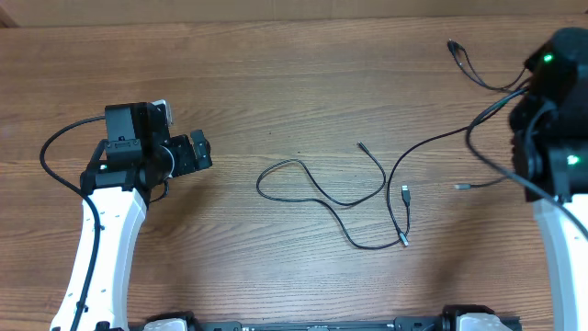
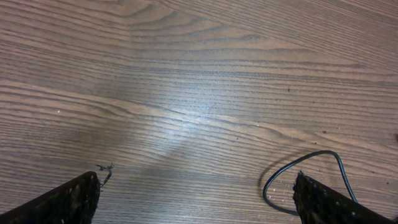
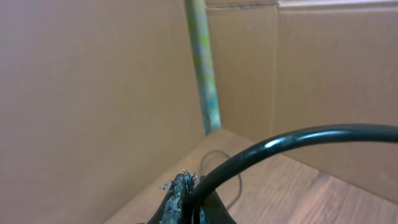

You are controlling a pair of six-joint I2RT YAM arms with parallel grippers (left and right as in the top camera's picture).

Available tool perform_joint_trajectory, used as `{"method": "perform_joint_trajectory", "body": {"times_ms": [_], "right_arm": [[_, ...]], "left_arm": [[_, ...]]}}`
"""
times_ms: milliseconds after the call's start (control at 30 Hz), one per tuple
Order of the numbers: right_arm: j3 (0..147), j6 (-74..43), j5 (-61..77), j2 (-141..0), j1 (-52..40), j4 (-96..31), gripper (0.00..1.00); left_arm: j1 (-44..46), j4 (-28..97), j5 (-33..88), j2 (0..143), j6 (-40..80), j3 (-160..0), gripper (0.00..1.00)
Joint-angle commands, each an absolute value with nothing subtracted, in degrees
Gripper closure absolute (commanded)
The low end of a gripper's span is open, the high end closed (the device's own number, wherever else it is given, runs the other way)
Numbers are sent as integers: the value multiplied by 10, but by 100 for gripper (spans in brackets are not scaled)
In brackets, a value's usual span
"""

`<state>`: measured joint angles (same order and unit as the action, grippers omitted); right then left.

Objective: Untangle cables

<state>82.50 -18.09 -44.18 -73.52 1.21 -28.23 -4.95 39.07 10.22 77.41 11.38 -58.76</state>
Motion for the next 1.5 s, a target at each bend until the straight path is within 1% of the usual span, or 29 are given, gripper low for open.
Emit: {"method": "perform_joint_trajectory", "body": {"times_ms": [0,200,367,567,667,867,1133,1267,1300,1333,1467], "right_arm": [[832,-207,-363,-773,67,-291,96],[832,-213,-325,-851,137,-292,96],[832,-213,-273,-923,197,-268,96],[832,-213,-228,-1005,262,-211,96],[832,-213,-201,-1062,306,-153,96],[832,-213,-192,-1145,373,-64,96],[832,-214,-190,-1208,431,-17,96],[833,-215,-150,-1213,447,-10,22],[833,-215,-139,-1213,448,-6,14],[833,-215,-125,-1213,449,-5,1],[833,-215,-64,-1213,450,-13,0]], "left_arm": [[-48,390,99,769,103,-590,0],[-48,390,99,769,103,-590,0],[-48,390,99,769,103,-590,0],[-48,390,99,769,103,-590,0],[-48,390,99,769,103,-590,1],[-48,390,99,769,103,-590,0],[-48,390,99,769,103,-590,1],[-48,390,99,769,103,-590,0],[-48,390,99,769,103,-590,0],[-48,390,99,769,103,-590,0],[-48,390,99,769,103,-590,0]]}}
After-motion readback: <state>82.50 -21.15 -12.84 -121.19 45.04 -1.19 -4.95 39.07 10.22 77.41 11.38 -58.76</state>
